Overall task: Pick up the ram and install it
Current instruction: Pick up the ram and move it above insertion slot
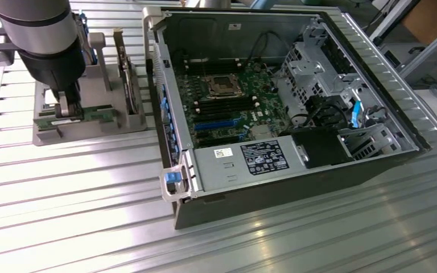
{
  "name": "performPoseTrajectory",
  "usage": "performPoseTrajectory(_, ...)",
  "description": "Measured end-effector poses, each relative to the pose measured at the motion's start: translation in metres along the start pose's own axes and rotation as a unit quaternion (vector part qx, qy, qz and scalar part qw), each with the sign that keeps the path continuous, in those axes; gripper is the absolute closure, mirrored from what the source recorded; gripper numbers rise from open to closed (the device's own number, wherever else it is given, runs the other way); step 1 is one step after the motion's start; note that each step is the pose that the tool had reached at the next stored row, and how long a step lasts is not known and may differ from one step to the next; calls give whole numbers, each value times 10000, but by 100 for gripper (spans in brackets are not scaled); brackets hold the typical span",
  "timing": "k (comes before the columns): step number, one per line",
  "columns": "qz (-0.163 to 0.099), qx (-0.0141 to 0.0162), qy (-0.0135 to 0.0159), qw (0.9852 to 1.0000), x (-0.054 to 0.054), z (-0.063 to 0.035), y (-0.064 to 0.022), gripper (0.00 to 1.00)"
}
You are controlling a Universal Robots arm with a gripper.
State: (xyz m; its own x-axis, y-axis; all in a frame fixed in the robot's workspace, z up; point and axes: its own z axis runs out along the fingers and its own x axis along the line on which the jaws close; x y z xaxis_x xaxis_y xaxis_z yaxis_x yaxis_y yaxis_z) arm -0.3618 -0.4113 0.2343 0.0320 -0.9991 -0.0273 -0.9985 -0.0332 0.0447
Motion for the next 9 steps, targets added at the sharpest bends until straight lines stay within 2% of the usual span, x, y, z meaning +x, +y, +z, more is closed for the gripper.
performPoseTrajectory(5,-1,1,-12,10000,-1,-45,2,88)
performPoseTrajectory(9,-1,1,-33,10000,-1,-95,4,88)
